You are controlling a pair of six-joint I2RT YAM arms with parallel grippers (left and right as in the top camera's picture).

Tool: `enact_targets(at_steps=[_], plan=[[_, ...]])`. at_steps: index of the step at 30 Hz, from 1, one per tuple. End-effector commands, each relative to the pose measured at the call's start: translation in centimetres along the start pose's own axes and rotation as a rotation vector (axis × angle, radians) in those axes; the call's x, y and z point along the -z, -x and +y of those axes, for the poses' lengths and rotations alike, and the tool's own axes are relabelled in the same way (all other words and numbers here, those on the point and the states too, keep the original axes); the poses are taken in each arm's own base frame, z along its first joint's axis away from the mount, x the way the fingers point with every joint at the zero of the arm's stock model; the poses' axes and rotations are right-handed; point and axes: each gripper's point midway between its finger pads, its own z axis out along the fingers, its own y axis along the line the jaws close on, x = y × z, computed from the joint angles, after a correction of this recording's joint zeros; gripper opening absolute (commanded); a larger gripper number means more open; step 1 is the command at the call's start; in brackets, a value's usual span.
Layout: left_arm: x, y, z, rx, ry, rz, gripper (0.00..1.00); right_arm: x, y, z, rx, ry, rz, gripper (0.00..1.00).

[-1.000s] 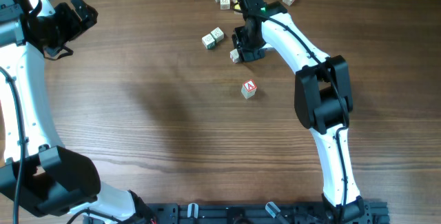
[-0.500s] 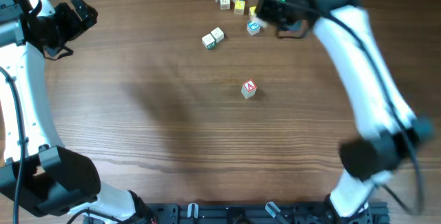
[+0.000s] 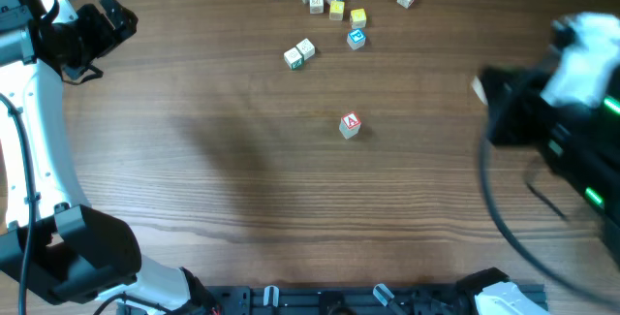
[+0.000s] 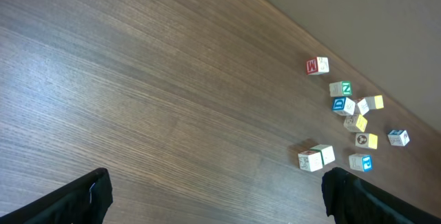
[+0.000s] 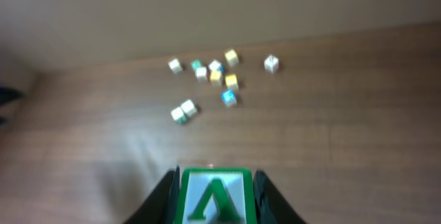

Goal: Form a tower

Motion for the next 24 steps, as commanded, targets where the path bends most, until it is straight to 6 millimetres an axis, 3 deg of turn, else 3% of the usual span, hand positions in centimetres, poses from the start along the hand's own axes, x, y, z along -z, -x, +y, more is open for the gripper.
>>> enact_targets(at_steps=[1,3,4,5,7,11,13,16,20,24], plan=[[-0.4,-0.3,0.1,0.009,0.001,0.012,1.0,-8.8,-3.6,-1.1,-0.001,-0.062,0.078,0.14],[-0.4,-0.3,0.1,0.009,0.001,0.012,1.0,-13.9,-5.9,-1.0,-0.005,-0.03,0.057,0.14],[-0.4,-0.3,0.1,0.009,0.001,0.012,1.0,-15.6,-7.2,-0.8,-0.007,0.003,0.049,0.13],[-0.4,-0.3,0.1,0.009,0.001,0.012,1.0,-16.0,-7.9,-1.0,-0.007,0.005,0.049,0.13],[-0.4,-0.3,0.2,0.009,0.001,0.012,1.0,-14.9,-9.1,-1.8,0.007,-0.007,0.035,0.13],[-0.4,-0.3,0.1,0.009,0.001,0.012,1.0,-8.5,-9.8,-2.9,0.012,0.032,-0.13,0.15],[-0.4,-0.3,0.1,0.009,0.001,0.012,1.0,-8.1,-12.0,-3.8,0.024,0.04,-0.174,0.18],[-0.4,-0.3,0.1,0.009,0.001,0.012,1.0,-11.7,-15.8,-3.0,0.037,0.157,-0.218,0.2],[-0.4,-0.3,0.1,0.009,0.001,0.012,1.0,-17.5,-16.7,-1.0,0.145,0.258,-0.27,0.24],[-0.4,-0.3,0.2,0.009,0.001,0.012,1.0,-22.8,-19.7,1.7,0.24,0.416,-0.184,0.23]])
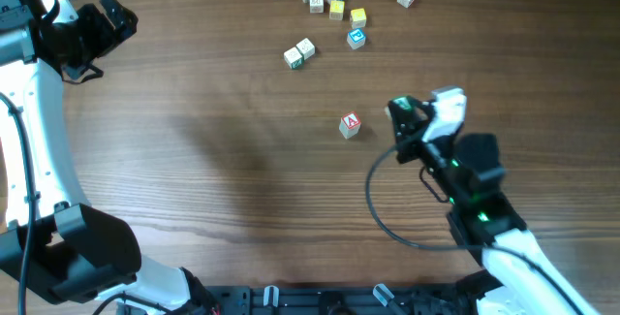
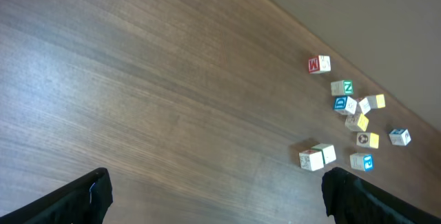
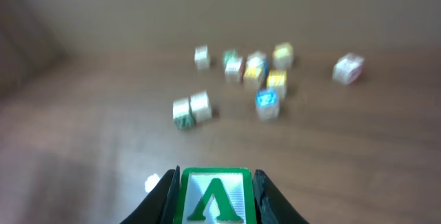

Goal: Form a tower

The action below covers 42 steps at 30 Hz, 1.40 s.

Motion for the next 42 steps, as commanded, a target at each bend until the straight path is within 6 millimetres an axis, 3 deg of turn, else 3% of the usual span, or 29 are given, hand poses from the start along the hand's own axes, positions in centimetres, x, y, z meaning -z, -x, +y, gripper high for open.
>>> enact_targets(at_steps=[1,4,7,10,15,22,29,42], plan=[[-0.2,-0.1,0.0,0.006,0.0,0.004,1.0,-2.9,-3.1,2.5,0.085,0.196,0.059,0.23],[-0.2,-0.1,0.0,0.006,0.0,0.004,1.0,-4.8,-4.2,4.6,0.169,0.358,-0.004,0.26],[-0.2,-0.1,0.0,0.006,-0.001,0.004,1.0,-4.9,-5.5,5.6,0.167,0.373,0.037,0.27],[-0.2,-0.1,0.0,0.006,0.0,0.004,1.0,-5.6,-6.8,5.0,0.174,0.238,0.081,0.28],[-0.2,-0.1,0.0,0.006,-0.001,0.004,1.0,-6.3,-7.3,3.0,0.14,0.049,0.081,0.29],[-0.2,-0.1,0.0,0.006,-0.001,0.004,1.0,-6.5,-7.3,3.0,0.139,0.052,0.072,0.29],[-0.2,-0.1,0.0,0.006,-0.001,0.004,1.0,-7.1,-8.8,3.8,0.147,0.113,0.092,0.31],[-0.2,-0.1,0.0,0.006,-0.001,0.004,1.0,-7.3,-8.5,3.9,0.148,0.117,0.07,0.34]])
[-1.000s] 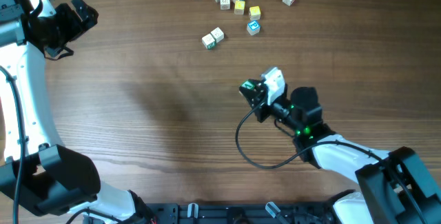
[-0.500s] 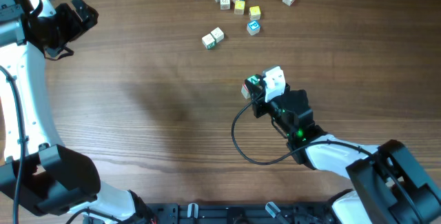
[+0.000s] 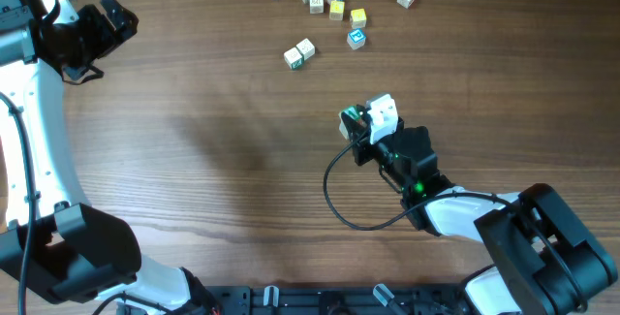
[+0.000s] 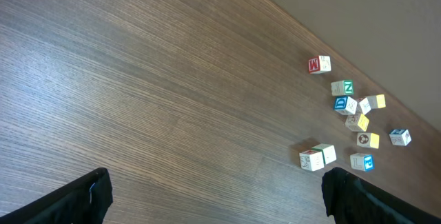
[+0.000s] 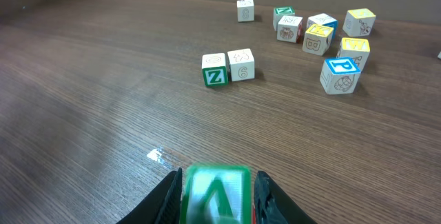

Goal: Form a tower

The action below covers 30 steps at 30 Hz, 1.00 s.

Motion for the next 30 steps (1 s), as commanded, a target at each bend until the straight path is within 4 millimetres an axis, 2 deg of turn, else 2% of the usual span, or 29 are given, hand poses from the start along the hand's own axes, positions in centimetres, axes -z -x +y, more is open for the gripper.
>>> enact_targets(at_steps=[1,10,12,14,16,18,19,20,23,26,28,30], plan=[[-0.2,-0.1,0.0,0.006,-0.001,0.005,1.0,-0.4,-0.6,0.3,0.0,0.017,0.016,0.35],[-0.2,-0.1,0.0,0.006,-0.001,0.004,1.0,-0.5,-0.7,0.3,-0.001,0.013,0.015,0.4],[-0.2,-0.1,0.0,0.006,-0.001,0.004,1.0,-0.5,0.7,0.0,0.025,-0.002,-0.042,0.43],[-0.2,-0.1,0.0,0.006,-0.001,0.005,1.0,-0.3,2.9,0.2,0.026,0.004,-0.125,0.5],[-0.2,-0.1,0.0,0.006,0.0,0.004,1.0,-0.1,4.8,0.2,-0.061,0.018,-0.151,0.59],[-0.2,-0.1,0.0,0.006,0.0,0.004,1.0,-0.5,5.7,-0.3,-0.143,0.021,-0.121,0.68],[-0.2,-0.1,0.0,0.006,-0.001,0.004,1.0,-0.8,6.3,-1.1,-0.199,0.008,-0.067,0.88],[-0.2,-0.1,0.0,0.006,0.0,0.004,1.0,-0.9,6.8,-1.9,-0.229,-0.008,-0.015,1.0],[-0.2,-0.1,0.0,0.006,0.0,0.004,1.0,0.0,8.2,-6.1,-0.412,-0.144,0.159,1.0],[-0.2,-0.1,0.0,0.006,-0.001,0.004,1.0,1.5,10.1,-9.2,-0.441,-0.204,0.247,1.0],[-0.2,-0.1,0.0,0.006,0.0,0.004,1.0,1.4,10.1,-9.5,-0.452,-0.208,0.248,1.0],[-0.2,-0.1,0.0,0.006,0.0,0.004,1.0,0.7,10.6,-7.8,-0.374,-0.089,0.264,1.0]])
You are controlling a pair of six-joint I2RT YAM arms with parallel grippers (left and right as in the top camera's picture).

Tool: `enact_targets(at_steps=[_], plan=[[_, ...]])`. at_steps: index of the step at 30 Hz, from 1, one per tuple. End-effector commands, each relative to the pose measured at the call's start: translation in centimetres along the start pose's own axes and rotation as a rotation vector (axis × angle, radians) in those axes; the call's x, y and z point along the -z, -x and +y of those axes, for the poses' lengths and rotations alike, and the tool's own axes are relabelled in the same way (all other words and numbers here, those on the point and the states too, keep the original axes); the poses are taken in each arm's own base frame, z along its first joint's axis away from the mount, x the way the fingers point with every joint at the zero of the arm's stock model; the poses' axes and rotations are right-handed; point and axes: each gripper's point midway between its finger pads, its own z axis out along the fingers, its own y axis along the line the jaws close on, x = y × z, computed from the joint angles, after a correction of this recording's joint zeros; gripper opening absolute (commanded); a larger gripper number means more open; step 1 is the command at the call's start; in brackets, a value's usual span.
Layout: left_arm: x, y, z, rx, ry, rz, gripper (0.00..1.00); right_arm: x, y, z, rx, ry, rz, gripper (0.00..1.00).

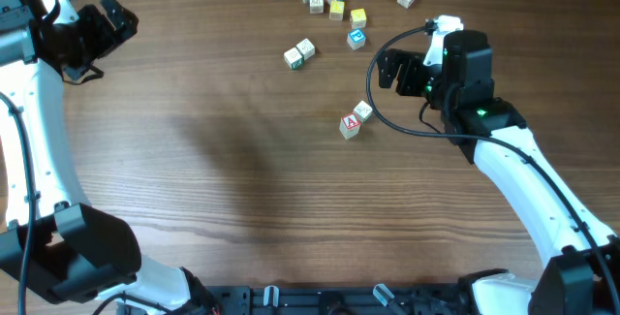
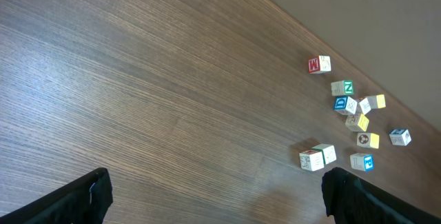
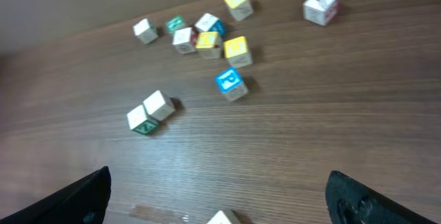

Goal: Form a tower

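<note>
A red "A" block [image 1: 350,127] lies mid-table. A second, pale-topped block [image 1: 363,111] rests on the wood against its upper right corner, not on top of it; only its corner [image 3: 220,218] shows at the bottom edge of the right wrist view. My right gripper [image 1: 384,71] [image 3: 219,193] hovers up and to the right of the pair, open and empty. My left gripper [image 1: 108,19] [image 2: 217,203] stands open and empty at the far left back of the table.
Several loose letter blocks [image 1: 334,0] [image 3: 207,34] cluster at the back, with a touching pair [image 1: 299,53] [image 3: 150,112] nearer and a lone white block [image 3: 321,6] to the right. The right arm's cable [image 1: 387,121] loops beside the two centre blocks.
My right gripper was shut on the green "A" block right over the red "A" block. Now it is open, empty and back toward the right rear, and a block lies beside the red one.
My right gripper held the green "A" block at the far right of the table, then just right of the red "A" block, then directly over it. Now the block is released and rests beside the red one. The left arm has stayed still throughout.
</note>
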Motion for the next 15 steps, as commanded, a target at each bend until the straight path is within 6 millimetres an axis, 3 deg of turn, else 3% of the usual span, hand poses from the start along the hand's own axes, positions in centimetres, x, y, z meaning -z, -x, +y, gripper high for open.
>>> enact_targets(at_steps=[1,5,6,10,11,13,15], plan=[[-0.2,-0.1,0.0,0.006,-0.001,0.004,1.0,-0.1,0.1,2.8,0.091,0.125,0.069,1.0],[-0.2,-0.1,0.0,0.006,-0.001,0.005,1.0,-2.6,2.2,2.8,0.239,0.091,0.159,1.0],[-0.2,-0.1,0.0,0.006,0.0,0.004,1.0,-3.7,1.1,2.2,0.234,0.076,0.229,1.0],[-0.2,-0.1,0.0,0.006,-0.001,0.004,1.0,-5.1,-5.0,-0.7,0.15,-0.008,0.462,0.99],[-0.2,-0.1,0.0,0.006,-0.001,0.005,1.0,-5.8,-7.4,-1.8,-0.066,-0.084,0.54,0.95],[-0.2,-0.1,0.0,0.006,0.0,0.004,1.0,-6.1,-8.1,-1.8,-0.196,-0.115,0.559,0.96],[-0.2,-0.1,0.0,0.006,-0.001,0.005,1.0,-5.9,-8.5,-0.4,-0.304,-0.077,0.584,1.0]])
